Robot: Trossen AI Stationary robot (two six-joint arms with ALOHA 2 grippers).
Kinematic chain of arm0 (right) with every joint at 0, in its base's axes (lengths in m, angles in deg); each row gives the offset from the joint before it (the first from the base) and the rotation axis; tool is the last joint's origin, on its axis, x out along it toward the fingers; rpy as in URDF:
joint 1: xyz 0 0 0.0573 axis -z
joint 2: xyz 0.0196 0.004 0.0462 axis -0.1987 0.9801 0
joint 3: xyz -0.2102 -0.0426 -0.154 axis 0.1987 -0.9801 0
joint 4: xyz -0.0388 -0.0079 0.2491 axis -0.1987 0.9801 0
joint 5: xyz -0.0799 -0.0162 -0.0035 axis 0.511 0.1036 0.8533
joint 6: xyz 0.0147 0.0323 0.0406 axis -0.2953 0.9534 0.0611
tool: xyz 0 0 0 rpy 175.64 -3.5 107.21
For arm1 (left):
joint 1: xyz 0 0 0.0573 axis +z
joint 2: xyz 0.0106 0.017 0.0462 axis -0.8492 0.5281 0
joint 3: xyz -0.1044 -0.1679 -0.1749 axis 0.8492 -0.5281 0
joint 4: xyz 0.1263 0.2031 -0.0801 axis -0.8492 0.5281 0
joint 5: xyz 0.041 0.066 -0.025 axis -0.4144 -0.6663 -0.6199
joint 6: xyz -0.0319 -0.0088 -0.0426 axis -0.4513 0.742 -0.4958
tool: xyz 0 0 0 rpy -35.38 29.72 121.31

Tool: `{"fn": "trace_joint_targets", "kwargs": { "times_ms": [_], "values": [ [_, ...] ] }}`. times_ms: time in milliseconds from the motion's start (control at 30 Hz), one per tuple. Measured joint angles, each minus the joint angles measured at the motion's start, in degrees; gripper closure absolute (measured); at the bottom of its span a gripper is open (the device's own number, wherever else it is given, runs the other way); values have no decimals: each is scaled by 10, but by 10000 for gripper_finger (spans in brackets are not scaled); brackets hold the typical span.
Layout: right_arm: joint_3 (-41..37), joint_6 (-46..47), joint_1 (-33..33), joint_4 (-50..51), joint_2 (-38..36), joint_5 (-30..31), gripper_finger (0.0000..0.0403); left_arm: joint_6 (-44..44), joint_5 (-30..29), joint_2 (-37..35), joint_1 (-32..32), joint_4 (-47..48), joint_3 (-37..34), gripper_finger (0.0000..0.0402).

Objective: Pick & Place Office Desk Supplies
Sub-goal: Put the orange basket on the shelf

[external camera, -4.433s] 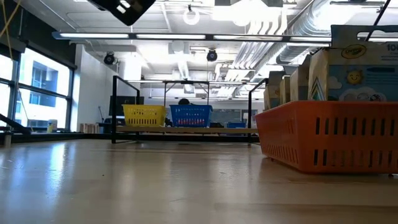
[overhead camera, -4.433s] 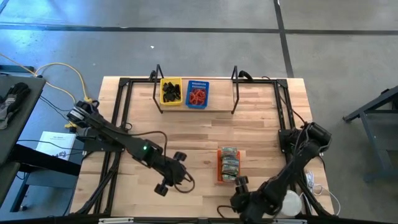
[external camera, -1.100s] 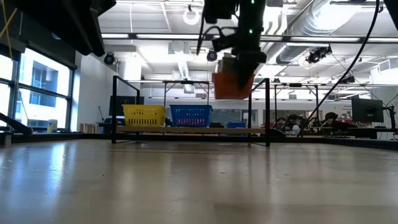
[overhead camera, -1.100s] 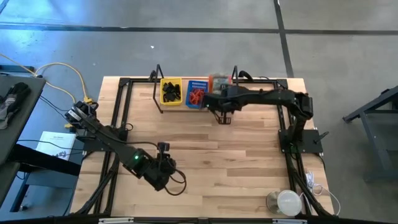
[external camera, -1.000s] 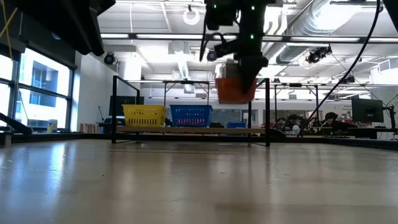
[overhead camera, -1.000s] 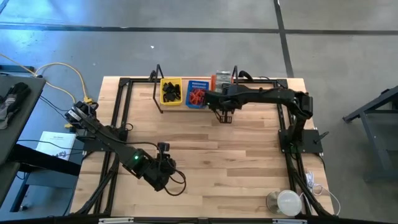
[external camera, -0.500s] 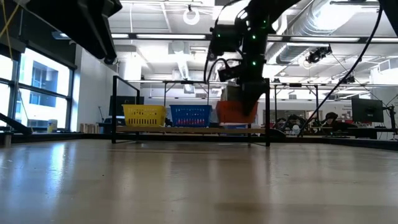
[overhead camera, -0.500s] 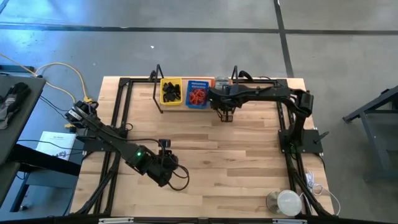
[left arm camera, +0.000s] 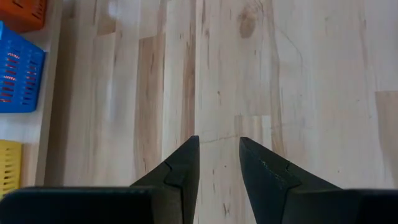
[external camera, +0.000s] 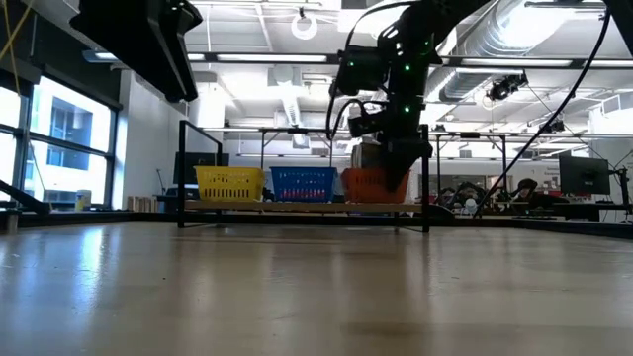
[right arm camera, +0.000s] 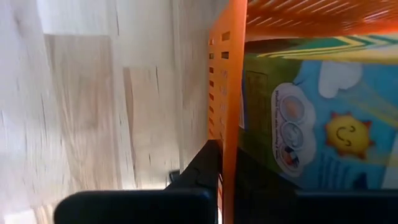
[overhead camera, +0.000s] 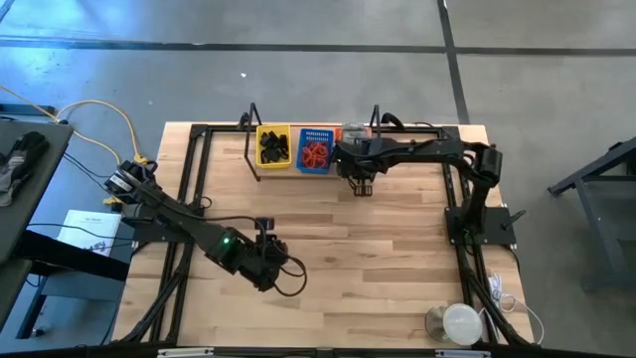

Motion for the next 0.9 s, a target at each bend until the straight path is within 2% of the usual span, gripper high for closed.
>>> {"fn": "trace_joint_targets", "kwargs": {
  "times_ms": [200, 633, 733, 900],
  "values": [
    [-1, 25, -10, -6, 2, 36, 399, 0, 0, 0, 10, 0, 0, 295],
    [-1, 45, -31, 5, 2, 42, 398, 0, 0, 0, 14, -7, 0, 295],
    [-1, 47, -35, 11, 2, 52, 382, 0, 0, 0, 14, -12, 0, 295],
    [-1, 47, -46, 13, 2, 103, 324, 0, 0, 0, 14, -17, 0, 295]
  ]
}}
